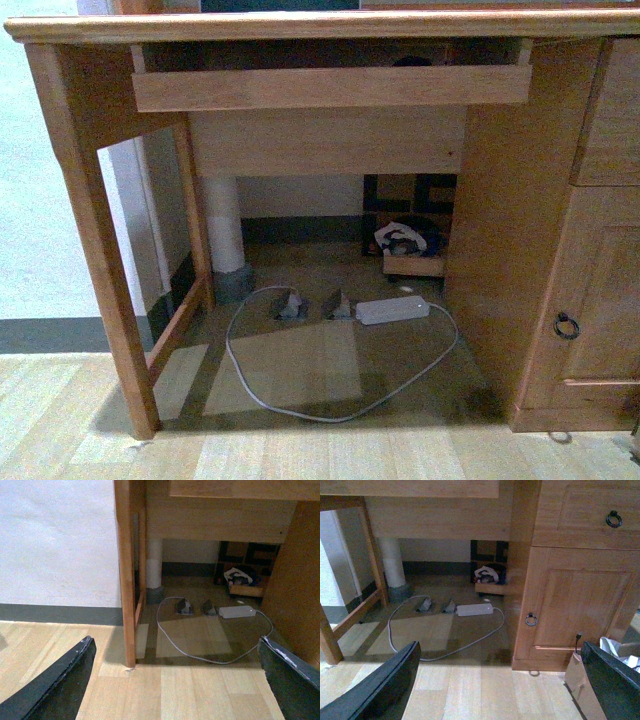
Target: Place mouse
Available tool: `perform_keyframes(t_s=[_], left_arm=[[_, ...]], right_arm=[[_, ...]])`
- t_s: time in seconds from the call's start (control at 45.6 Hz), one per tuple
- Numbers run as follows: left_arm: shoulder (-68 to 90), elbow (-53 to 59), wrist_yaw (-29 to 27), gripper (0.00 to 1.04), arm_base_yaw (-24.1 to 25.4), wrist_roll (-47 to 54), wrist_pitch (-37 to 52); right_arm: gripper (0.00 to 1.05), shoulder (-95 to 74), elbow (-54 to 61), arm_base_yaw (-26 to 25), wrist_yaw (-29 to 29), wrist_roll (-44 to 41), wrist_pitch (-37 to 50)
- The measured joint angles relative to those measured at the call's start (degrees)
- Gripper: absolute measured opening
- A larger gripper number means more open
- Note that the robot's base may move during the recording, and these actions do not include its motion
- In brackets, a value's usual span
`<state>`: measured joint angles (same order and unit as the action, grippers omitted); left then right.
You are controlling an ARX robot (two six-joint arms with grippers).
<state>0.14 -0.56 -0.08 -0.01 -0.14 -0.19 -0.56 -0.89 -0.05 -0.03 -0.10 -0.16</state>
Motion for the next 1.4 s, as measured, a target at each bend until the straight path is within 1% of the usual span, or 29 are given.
perform_keyframes(t_s=[1.405], left_arm=[[0.0,0.0,0.0,0.98,0.0,0.0,0.0]], right_arm=[[0.98,0.0,0.0,0.0,0.0,0.0,-0.1]])
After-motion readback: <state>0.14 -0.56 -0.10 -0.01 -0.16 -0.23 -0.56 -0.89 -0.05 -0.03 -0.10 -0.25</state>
